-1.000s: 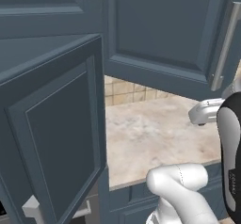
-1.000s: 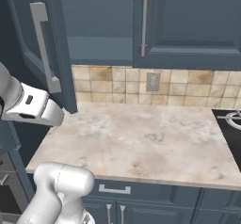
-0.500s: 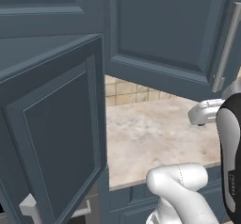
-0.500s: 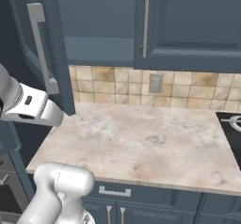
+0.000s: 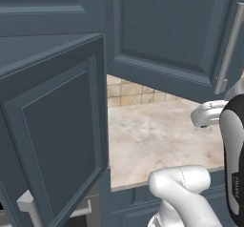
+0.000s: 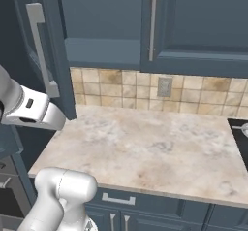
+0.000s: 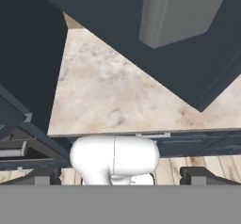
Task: Close all open cabinet doors.
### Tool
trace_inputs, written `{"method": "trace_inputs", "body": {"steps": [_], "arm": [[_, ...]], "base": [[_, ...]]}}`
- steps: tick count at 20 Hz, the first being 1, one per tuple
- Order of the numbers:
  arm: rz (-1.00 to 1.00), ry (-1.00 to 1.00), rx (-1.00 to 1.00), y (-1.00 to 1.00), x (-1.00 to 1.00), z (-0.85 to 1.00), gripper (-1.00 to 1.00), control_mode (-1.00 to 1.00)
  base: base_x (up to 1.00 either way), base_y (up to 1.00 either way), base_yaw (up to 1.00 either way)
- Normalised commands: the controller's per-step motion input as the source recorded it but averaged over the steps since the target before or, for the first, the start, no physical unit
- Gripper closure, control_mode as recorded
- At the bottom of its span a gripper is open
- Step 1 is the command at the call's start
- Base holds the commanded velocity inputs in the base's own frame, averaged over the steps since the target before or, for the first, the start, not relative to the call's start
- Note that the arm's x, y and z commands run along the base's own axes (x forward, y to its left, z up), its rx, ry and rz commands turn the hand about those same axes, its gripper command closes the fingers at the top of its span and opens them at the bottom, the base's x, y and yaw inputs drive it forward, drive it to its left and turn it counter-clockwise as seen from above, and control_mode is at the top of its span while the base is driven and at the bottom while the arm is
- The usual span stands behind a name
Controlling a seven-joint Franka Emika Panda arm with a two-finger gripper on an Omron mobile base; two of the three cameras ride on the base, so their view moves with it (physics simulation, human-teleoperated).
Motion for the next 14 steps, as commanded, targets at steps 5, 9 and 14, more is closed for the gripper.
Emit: {"method": "trace_inputs", "body": {"steps": [5, 9, 14], "arm": [[0.0, 0.0, 0.0, 0.0, 0.0, 0.0, -1.0, 1.0], [0.0, -0.02, 0.0, 0.06, -0.02, 0.0, -1.0, -1.0], [0.0, -0.36, -0.1, 0.34, -0.66, 0.02, -1.0, -1.0]], "base": [[0.0, 0.0, 0.0], [0.0, 0.0, 0.0], [0.0, 0.0, 0.0]]}}
